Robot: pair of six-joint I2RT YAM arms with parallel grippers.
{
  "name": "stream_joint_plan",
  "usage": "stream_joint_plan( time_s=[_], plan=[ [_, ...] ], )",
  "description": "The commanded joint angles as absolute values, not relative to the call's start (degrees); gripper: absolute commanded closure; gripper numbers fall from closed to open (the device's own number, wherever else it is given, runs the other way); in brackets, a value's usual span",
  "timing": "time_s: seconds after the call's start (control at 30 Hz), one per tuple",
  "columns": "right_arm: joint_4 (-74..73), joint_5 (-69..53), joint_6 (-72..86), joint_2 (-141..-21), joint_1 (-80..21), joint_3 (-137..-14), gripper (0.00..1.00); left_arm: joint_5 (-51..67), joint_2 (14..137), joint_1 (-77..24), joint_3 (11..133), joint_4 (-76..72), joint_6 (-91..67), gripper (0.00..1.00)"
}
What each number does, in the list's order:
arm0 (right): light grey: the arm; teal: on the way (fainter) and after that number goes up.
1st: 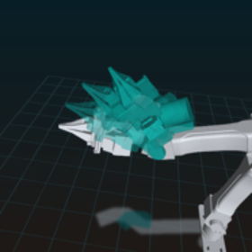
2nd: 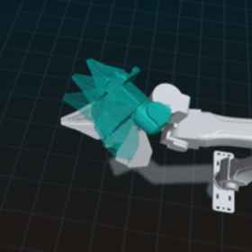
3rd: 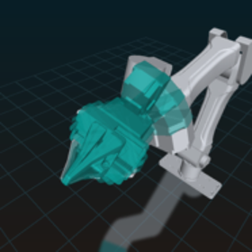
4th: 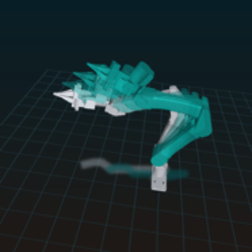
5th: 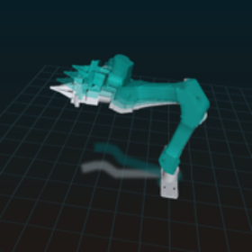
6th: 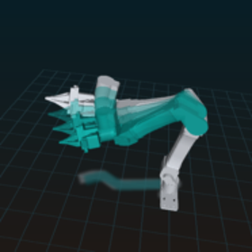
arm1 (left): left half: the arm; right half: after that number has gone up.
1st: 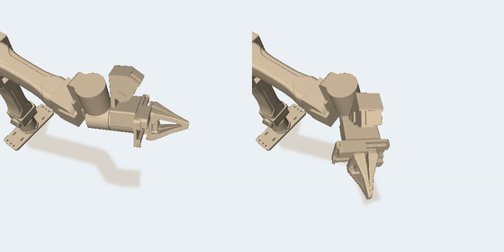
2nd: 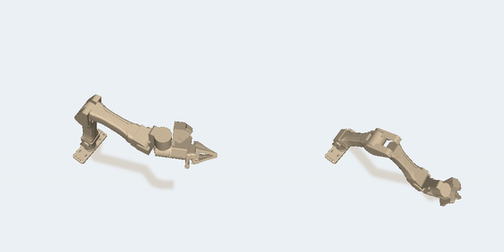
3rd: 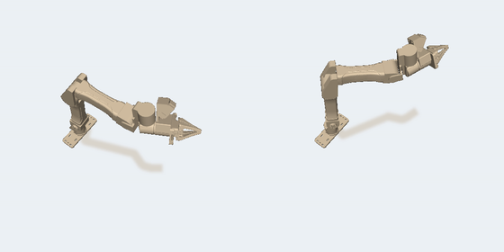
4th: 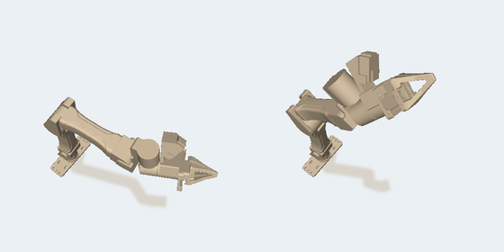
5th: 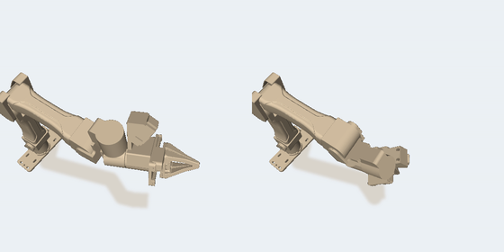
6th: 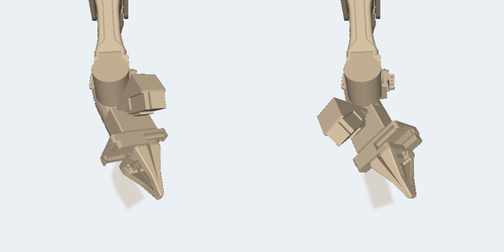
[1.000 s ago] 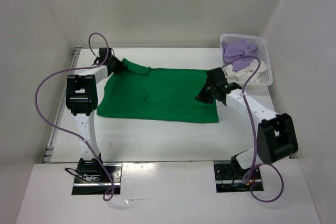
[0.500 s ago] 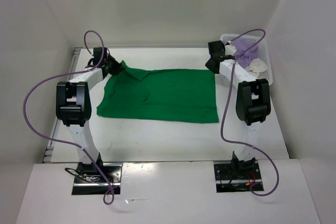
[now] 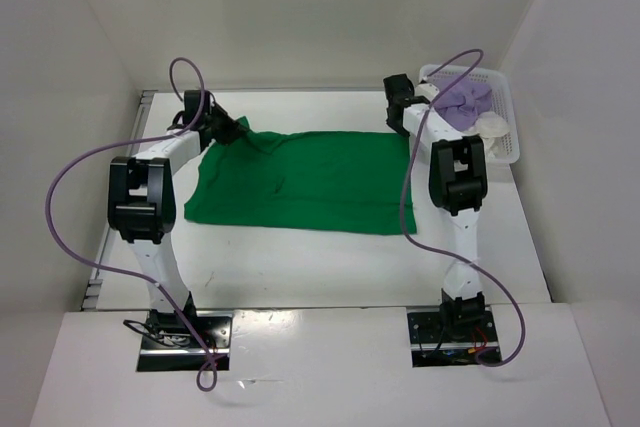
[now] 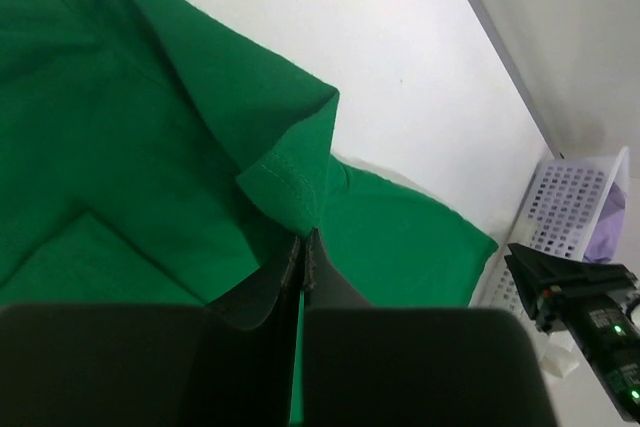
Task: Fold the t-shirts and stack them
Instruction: Grap the side of the flattened tshirt furthest away from the robot with both arms
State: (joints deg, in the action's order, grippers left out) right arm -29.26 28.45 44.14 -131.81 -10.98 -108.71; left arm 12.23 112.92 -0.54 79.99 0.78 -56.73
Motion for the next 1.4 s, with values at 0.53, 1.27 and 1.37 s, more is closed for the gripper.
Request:
stream_joint_plan(
  time_s=[0.53, 1.27, 1.37],
  plan=[
    [-37.52, 32.17, 47.99, -140.97, -11.25, -117.68, 0.62, 14.50, 110.04, -1.41, 78.40, -2.11, -55.46, 1.00],
    [-30.06, 27.60, 46.76, -128.52, -11.25, -105.85, 0.97, 13.36, 104.16, -1.93, 77.52, 4.21, -52.38, 1.00],
    [-28.04, 26.46, 46.14, -124.73, -11.25, -99.61, 0.97, 12.83, 101.43, -1.93, 76.73, 5.97, -51.86, 1.00]
  ],
)
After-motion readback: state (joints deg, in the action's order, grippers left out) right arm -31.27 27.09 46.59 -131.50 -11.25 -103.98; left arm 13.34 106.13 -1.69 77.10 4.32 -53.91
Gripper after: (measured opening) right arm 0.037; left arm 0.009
